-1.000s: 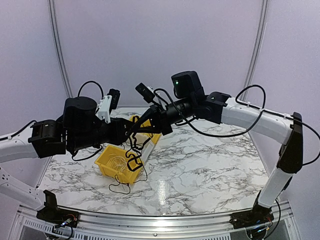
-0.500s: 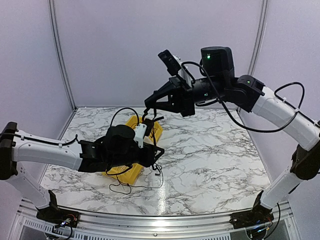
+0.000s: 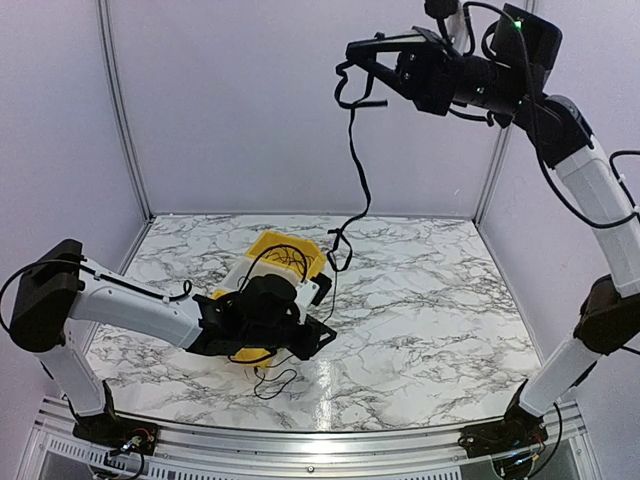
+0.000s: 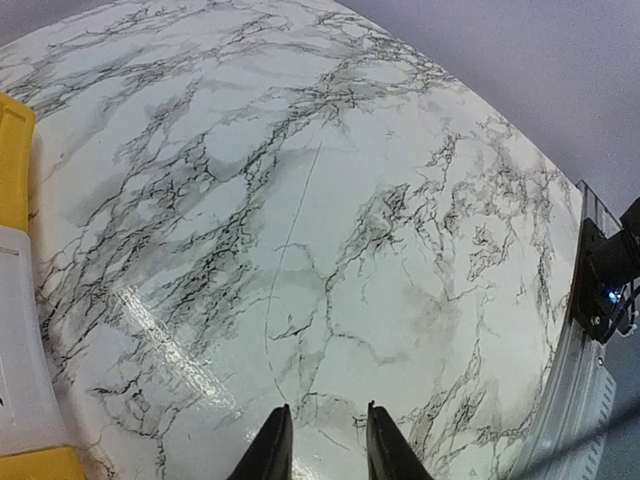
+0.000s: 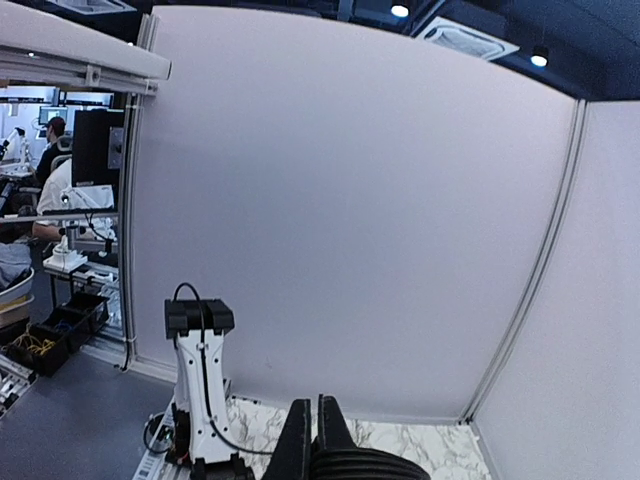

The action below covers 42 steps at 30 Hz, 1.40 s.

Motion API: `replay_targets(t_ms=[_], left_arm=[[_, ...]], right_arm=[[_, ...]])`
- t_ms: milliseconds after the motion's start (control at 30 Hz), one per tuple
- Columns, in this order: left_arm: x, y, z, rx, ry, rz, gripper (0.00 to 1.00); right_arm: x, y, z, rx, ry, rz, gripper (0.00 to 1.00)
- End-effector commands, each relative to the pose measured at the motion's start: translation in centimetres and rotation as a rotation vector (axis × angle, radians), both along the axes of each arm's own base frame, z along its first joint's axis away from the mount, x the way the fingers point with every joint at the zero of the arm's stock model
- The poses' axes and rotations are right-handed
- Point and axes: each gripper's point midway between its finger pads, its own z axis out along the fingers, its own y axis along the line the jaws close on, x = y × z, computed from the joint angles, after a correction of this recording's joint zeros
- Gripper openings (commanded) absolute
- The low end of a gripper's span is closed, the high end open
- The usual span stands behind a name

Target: Untangle the cables

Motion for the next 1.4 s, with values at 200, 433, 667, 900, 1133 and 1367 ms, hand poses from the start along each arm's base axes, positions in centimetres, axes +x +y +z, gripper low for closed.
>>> replay_targets(t_ms=[200, 433, 667, 900, 1133, 1367], left_arm=[[-1.0, 0.1, -3.5, 0.061, 0.03, -0.101, 0.26], [-2.1, 0.9, -5.8, 0.118, 0.067, -0.145, 0.27], [-3.5, 2.4, -6.3, 0.131, 0.097, -0.175, 0.16], [-4.4, 4.5, -7.4, 0.159, 0.121, -0.144, 0.0], [-6.2, 5.8, -8.3, 0.227, 0.089, -0.168, 0.0], [-8.0, 9.6, -10.1, 0.307, 0.115, -0.141, 0.0]], right_arm=[[1.5, -0.5, 5.6, 0.166, -0.109, -0.071, 0.0], [1.9, -3.1, 10.3, 0.318, -0.198, -0.18, 0.0], [3.9, -6.1, 12.2, 0.401, -0.289, -0.365, 0.0], [5.8, -9.9, 15.1, 0.5, -0.397, -0.534, 0.0], [7.3, -13.4, 16.5, 0.55, -0.487, -0.696, 0.0], [9.2, -17.1, 17.6, 0.577, -0.584, -0.862, 0.0]])
